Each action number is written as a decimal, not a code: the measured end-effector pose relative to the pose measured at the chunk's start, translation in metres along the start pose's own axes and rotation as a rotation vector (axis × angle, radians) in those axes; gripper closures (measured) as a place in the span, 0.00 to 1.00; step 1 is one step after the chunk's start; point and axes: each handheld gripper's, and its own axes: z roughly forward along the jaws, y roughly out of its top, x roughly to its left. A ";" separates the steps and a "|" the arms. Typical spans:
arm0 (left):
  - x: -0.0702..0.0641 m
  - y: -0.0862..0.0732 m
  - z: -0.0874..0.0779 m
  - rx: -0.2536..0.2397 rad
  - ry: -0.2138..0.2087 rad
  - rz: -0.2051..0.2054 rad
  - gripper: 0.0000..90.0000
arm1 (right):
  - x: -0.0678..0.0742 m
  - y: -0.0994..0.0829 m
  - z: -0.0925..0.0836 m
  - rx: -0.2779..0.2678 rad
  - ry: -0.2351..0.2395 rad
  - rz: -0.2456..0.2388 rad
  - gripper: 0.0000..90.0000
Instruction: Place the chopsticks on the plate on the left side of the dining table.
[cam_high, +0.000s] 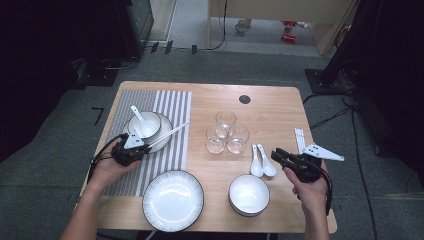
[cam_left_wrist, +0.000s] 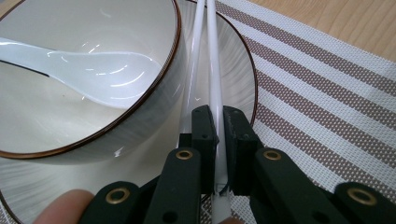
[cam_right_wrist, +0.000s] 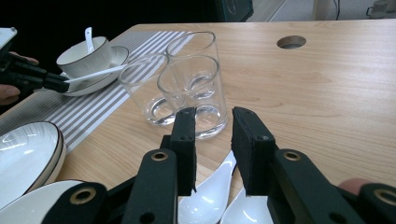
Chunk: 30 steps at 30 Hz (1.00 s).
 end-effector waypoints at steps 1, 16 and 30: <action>0.000 0.000 -0.001 -0.002 -0.001 0.000 0.94 | 0.000 0.000 0.000 0.000 0.000 0.002 0.79; 0.003 -0.005 -0.005 -0.010 -0.008 -0.024 0.94 | -0.002 -0.002 0.000 0.008 0.001 0.008 0.79; 0.004 -0.009 -0.006 -0.012 0.033 -0.036 0.88 | -0.004 -0.005 0.001 0.018 -0.002 0.014 0.79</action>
